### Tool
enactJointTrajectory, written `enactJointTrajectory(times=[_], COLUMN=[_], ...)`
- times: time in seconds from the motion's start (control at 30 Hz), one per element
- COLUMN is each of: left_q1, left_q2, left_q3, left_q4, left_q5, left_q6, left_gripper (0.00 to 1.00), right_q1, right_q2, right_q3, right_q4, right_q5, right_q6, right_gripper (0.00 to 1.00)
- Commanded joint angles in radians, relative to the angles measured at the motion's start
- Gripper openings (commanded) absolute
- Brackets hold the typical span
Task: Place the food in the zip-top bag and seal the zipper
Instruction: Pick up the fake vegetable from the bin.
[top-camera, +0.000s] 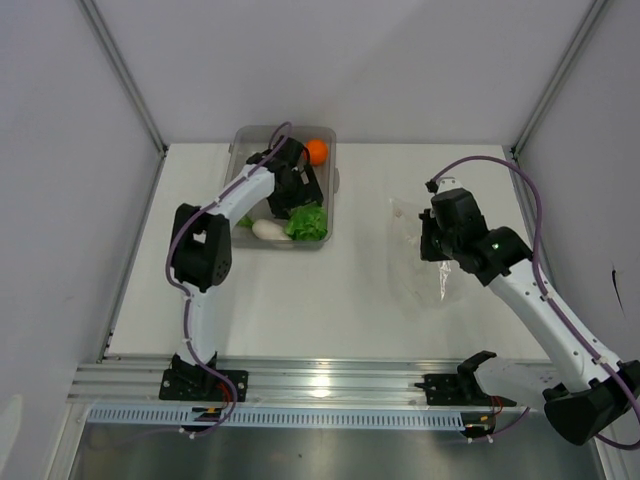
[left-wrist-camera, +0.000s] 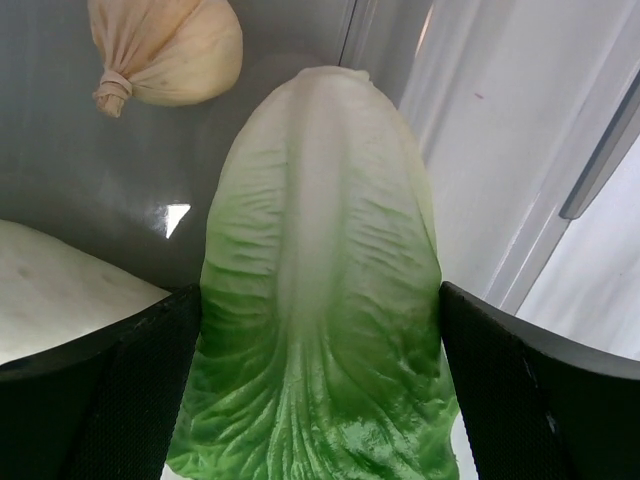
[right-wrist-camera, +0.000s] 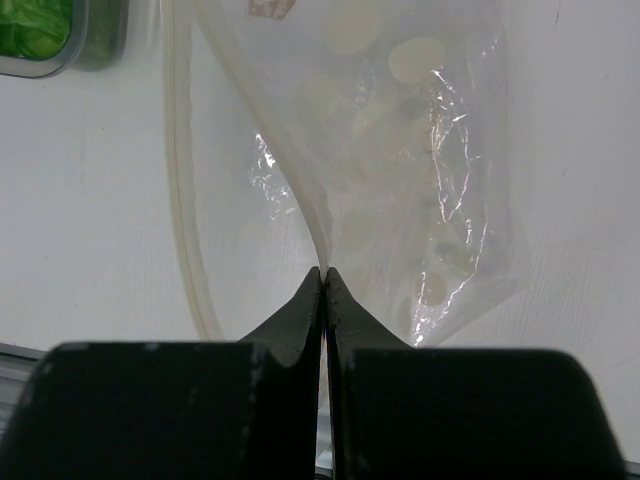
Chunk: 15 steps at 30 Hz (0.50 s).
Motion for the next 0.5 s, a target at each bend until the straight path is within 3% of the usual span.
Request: enactJointTrajectory(times=[0.0,0.33,0.43,0.47], left_q1=[-0.028,-0.072,-0.074,-0.075], left_q2=[0.022,0.028,0.023,0.020], left_q3=[0.034,-0.005,-0.028,-0.036], left_q4=[-0.017,0.007,0.026,0.035], left_q5=[0.001,-0.007,0.004,0.007], left_q6=[-0.004,0.014,0.017,0.020], left_gripper=[1.00,0.95,0.80,0.71], right_q1=[0.005,0.005,0.004,0.004], right_q2=[-0.036,-0.050,-0.042,-0.041], right_q3=[-0.001,-0.004,-0.001,0.001], right_q4=[0.027,0.024,0.021,0.020], right_q5=[-0.001,0.002,-0.010,-0.016], right_q6=[-0.009,-0.011,-0.005,-0.002], right_gripper=[0.00,0.00,0.00,0.00])
